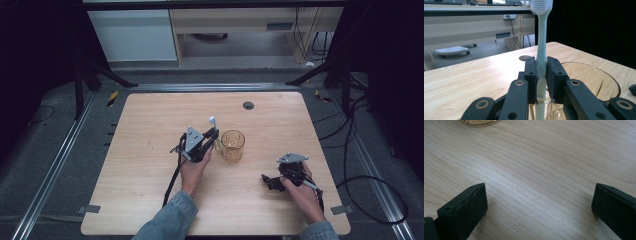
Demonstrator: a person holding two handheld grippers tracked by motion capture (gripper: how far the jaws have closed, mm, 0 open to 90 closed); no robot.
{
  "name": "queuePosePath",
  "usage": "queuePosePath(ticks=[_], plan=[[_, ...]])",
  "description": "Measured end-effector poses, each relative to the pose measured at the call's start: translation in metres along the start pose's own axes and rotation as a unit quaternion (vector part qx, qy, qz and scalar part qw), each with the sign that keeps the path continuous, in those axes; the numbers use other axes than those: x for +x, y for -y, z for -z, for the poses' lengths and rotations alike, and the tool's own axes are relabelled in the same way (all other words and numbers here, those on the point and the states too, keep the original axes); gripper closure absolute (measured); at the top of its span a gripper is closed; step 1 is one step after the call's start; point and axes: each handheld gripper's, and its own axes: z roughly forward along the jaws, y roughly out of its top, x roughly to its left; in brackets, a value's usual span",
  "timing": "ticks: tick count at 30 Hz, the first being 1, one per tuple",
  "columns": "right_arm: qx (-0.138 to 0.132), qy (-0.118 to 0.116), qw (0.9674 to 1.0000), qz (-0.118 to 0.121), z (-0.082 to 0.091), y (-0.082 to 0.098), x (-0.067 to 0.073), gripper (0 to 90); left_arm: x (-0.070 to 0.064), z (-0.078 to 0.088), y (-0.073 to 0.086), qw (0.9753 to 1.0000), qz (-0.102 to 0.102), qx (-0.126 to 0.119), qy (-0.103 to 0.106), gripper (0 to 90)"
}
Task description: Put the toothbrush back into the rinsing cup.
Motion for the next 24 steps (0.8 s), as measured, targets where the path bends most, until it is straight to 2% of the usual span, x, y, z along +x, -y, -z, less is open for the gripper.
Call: queuePosePath(ticks=[5, 24], plan=[[0.0, 0.0, 1.0, 0.0, 0.0, 0.0, 0.0, 0.6, -0.0005, -0.0028, -0.0013, 0.9999, -0.009, 0.007, 0.002, 78.4], [0.0, 0.0, 1.0, 0.0, 0.0, 0.0, 0.0, 0.6, -0.0019, -0.006, 0.0039, 0.9997, -0.009, 0.024, 0.005, 78.3]])
